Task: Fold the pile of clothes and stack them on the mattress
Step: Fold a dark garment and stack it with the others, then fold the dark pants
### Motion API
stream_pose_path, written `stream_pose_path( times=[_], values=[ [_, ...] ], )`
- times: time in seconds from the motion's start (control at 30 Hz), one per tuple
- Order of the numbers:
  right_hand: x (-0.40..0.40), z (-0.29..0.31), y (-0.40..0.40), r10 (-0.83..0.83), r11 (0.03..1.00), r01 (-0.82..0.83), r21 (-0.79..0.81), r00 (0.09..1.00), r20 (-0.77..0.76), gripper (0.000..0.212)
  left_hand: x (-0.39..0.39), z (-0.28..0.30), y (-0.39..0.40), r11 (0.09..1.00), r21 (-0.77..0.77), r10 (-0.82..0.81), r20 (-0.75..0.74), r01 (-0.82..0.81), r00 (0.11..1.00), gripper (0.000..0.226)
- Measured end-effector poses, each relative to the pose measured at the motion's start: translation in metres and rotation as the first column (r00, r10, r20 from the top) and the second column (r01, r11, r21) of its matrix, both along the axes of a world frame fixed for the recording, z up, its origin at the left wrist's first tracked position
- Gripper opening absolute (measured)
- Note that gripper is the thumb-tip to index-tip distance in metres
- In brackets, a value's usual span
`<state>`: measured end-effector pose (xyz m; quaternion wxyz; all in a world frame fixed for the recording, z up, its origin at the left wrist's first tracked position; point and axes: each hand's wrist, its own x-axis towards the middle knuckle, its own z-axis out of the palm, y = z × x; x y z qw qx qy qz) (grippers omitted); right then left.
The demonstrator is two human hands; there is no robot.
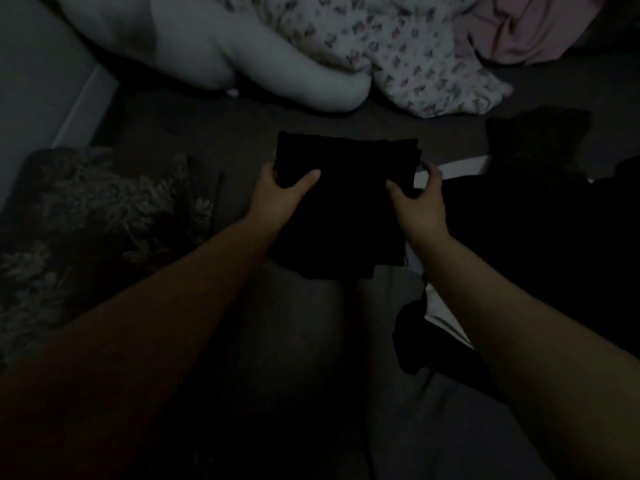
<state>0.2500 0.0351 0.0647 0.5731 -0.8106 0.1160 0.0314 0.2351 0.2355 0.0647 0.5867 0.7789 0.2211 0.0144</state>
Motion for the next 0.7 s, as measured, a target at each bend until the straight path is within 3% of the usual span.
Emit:
stream_pose_path(
  times=[0.07,0.13,0.2,0.3,0.4,0.43,0.5,0.6,0.7],
  values=[
    [0.022,-0.026,0.002,0.052,0.997,-0.056,-0.058,0.996,-0.072,0.081,0.021,-0.025,0.002,0.988,0.101,-0.101,-0.117,0.113,0.988,0.096],
    [0.024,-0.059,0.003,0.229,0.958,-0.249,-0.14,0.963,-0.144,0.077,0.022,-0.055,-0.003,0.887,0.289,-0.28,-0.283,0.36,0.917,0.089],
    [0.017,-0.087,0.002,0.352,0.908,-0.386,-0.166,0.914,-0.201,0.069,0.012,-0.079,-0.012,0.789,0.363,-0.362,-0.378,0.496,0.852,0.077],
    [0.007,-0.099,-0.001,0.366,0.893,-0.398,-0.212,0.914,-0.174,0.069,0.0,-0.087,-0.024,0.706,0.544,-0.28,-0.374,0.453,0.884,0.072],
    [-0.002,-0.098,-0.007,0.396,0.873,-0.425,-0.237,0.904,-0.162,0.069,-0.008,-0.084,-0.033,0.475,0.805,-0.37,-0.184,0.356,0.911,0.066],
    [-0.004,-0.094,-0.01,0.417,0.859,-0.45,-0.245,0.892,-0.177,0.068,-0.008,-0.084,-0.038,0.426,0.813,-0.452,-0.187,0.396,0.872,0.063],
    [-0.008,-0.087,-0.017,0.473,0.819,-0.52,-0.243,0.851,-0.228,0.068,-0.003,-0.085,-0.045,0.343,0.764,-0.522,-0.328,0.546,0.787,0.057],
    [-0.015,-0.071,-0.043,0.527,0.74,-0.595,-0.314,0.802,-0.281,0.065,0.011,-0.079,-0.052,0.289,0.703,-0.463,-0.492,0.65,0.737,0.054],
    [-0.022,-0.055,-0.108,0.395,0.745,-0.446,-0.496,0.894,-0.211,0.056,0.013,-0.069,-0.068,0.226,0.721,-0.371,-0.557,0.654,0.743,0.058]
  ],
)
